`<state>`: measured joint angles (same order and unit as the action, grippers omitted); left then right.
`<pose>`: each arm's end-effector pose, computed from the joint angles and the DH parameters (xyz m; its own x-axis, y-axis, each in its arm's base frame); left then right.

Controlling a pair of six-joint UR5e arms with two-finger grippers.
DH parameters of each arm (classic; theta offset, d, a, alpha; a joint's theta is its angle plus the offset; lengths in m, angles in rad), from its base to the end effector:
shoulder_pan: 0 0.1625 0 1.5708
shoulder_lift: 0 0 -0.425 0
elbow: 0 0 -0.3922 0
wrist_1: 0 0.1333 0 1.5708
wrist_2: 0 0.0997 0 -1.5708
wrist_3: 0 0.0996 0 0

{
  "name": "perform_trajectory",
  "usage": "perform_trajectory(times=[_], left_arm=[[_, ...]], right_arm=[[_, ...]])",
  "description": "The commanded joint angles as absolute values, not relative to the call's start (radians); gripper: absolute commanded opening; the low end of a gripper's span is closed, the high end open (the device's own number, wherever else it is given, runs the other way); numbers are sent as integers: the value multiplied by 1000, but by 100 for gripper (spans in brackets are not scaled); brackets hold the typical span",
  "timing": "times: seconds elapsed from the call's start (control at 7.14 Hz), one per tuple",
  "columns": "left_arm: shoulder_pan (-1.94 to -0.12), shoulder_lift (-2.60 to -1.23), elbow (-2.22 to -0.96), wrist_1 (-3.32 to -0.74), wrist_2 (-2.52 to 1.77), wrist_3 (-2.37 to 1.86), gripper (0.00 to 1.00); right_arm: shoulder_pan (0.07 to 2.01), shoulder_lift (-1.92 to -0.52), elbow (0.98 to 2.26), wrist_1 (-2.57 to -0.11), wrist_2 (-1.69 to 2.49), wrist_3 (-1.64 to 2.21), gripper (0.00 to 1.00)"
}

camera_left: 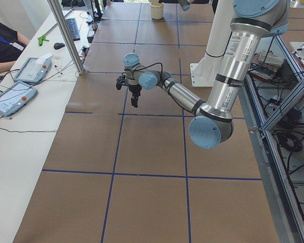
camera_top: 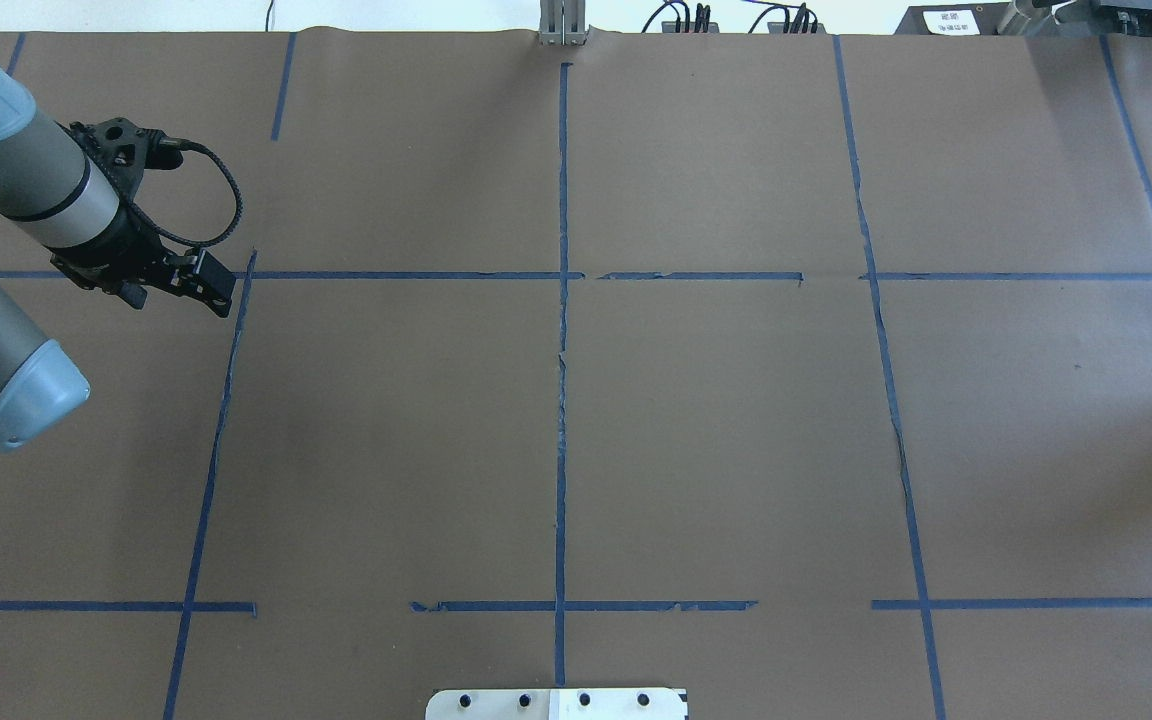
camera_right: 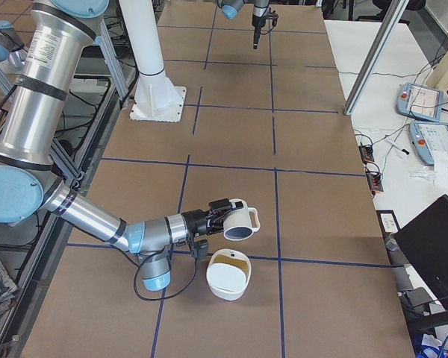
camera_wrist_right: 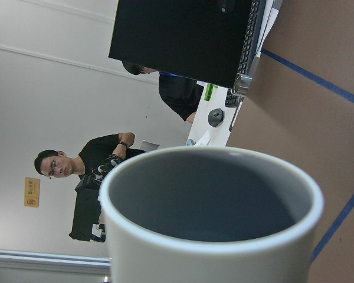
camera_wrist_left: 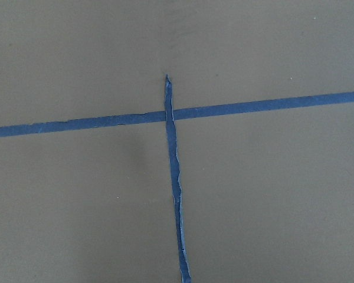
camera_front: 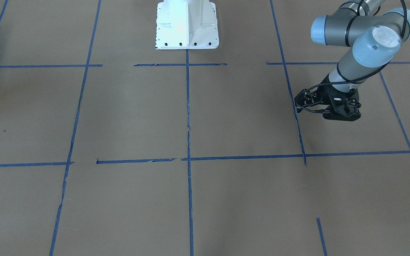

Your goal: Left arm hands cup to right arm to dump lemon

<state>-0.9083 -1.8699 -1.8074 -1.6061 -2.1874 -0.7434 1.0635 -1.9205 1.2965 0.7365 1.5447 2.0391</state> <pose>0.3034 -0.5120 0.3829 0.6823 0.1019 -0.7240 -0.0757 0.9948 0.0686 -0.0077 -0.2936 0.6807 -0.4487 0.1214 0.8854 -0.7663 0.4574 -0.4511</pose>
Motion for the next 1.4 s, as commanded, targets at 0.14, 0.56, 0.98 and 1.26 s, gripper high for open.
perform_trajectory(times=[0.14,0.56,0.98,1.26], left_arm=[[-908,-1870,-1810,-1606,-2187,-747,100],[-908,-1870,-1812,-1606,-2186,-747,100],[-902,-1901,-1802,-1609,-2187,-747,100],[-900,-1902,-1802,-1608,-2187,-749,100]], right_arm=[[1218,-1937,1462,508,1834,1753,13],[1204,-1866,1451,412,1887,1550,7],[1195,-1774,1448,273,1899,1113,2],[1190,-1738,1447,291,1896,1135,1]])
